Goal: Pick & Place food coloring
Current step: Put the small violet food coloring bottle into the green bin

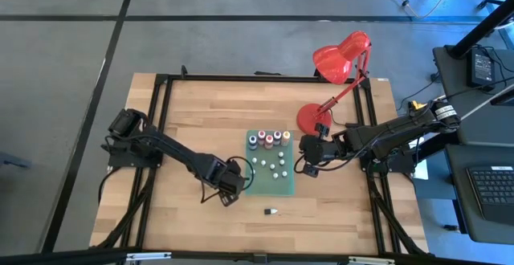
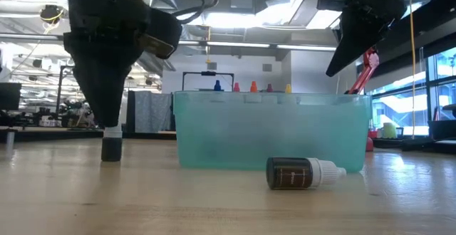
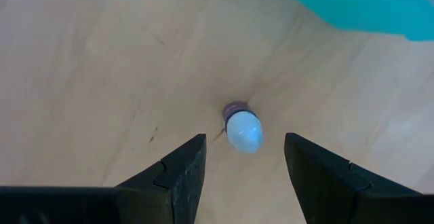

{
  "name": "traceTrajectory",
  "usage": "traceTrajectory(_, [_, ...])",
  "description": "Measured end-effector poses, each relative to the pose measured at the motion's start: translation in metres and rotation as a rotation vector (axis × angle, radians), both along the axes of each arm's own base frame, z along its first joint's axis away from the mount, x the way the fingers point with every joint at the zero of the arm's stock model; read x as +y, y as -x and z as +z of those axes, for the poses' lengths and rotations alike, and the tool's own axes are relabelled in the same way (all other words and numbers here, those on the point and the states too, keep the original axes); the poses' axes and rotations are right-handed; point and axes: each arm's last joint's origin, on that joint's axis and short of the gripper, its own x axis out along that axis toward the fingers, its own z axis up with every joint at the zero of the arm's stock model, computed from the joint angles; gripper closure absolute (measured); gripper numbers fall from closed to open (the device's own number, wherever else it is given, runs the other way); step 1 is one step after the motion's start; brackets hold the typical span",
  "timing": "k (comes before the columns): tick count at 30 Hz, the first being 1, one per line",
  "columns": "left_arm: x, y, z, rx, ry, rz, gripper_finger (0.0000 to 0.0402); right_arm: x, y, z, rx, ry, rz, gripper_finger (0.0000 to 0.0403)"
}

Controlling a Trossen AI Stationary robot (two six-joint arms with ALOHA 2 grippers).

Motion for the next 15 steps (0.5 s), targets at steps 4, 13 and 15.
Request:
traceTrajectory(4, [-0.0006, 0.0002, 0.0000, -0.001, -0.008, -0.026, 0.0206, 0.0000, 0.0003, -0.0002, 0.004, 0.001, 0.000, 0.0292])
traceTrajectory(13, [0.0004, -0.0002, 0.0000, -0.009, -0.031, -0.028, 0.0216, -0.0001, 0.0003, -0.0002, 0.004, 0.001, 0.000, 0.0292])
traceTrajectory(15, [0.0005, -0.0002, 0.0000, -0.009, -0.031, -0.028, 0.0220, -0.0001, 0.0003, -0.0002, 0.004, 0.002, 0.001, 0.0292])
